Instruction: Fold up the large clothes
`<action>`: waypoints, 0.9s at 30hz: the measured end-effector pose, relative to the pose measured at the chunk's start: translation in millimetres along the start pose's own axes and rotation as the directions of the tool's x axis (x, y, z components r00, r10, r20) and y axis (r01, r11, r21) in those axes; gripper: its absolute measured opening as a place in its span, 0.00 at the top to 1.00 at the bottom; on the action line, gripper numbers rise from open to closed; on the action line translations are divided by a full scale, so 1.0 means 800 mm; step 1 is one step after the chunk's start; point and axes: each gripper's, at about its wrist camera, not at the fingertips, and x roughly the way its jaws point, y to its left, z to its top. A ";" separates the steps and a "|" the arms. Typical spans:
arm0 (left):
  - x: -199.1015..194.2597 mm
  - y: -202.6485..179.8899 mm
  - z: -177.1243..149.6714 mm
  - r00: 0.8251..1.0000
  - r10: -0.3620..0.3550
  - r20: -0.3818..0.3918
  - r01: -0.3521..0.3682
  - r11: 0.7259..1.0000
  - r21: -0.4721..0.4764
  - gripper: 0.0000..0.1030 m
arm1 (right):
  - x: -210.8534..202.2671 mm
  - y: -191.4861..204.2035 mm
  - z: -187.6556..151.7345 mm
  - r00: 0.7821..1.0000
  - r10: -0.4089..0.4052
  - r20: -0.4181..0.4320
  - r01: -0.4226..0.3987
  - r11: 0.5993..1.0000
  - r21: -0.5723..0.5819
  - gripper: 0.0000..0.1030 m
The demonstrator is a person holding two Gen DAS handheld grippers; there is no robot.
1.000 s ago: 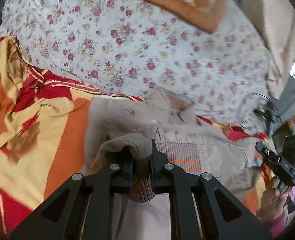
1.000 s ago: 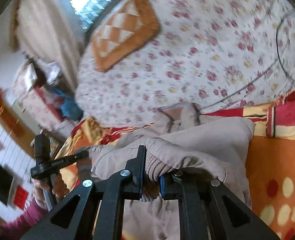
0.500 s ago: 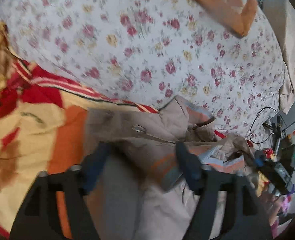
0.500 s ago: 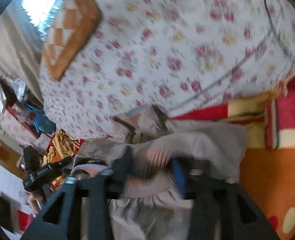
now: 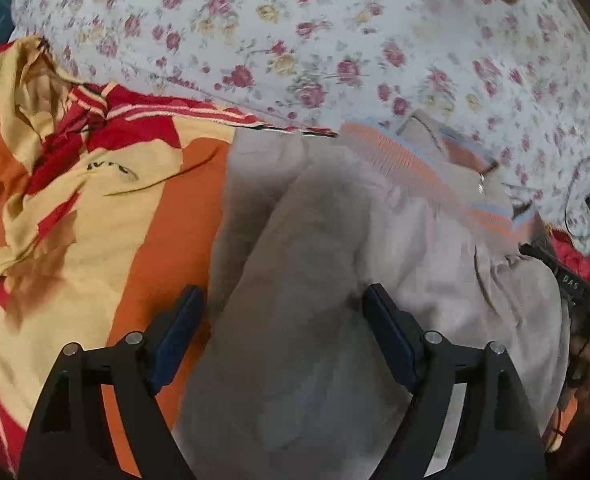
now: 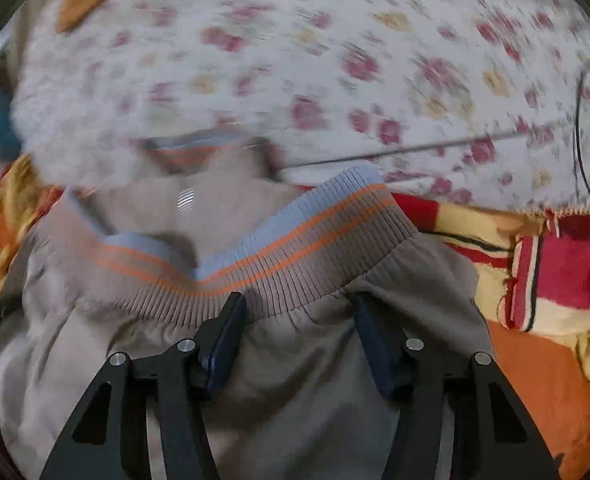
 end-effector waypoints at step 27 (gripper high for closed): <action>-0.013 -0.001 -0.001 0.995 0.062 0.083 -0.063 0.998 0.003 0.17 | -0.029 0.063 0.009 0.994 0.108 0.029 -0.108 0.994 -0.019 0.50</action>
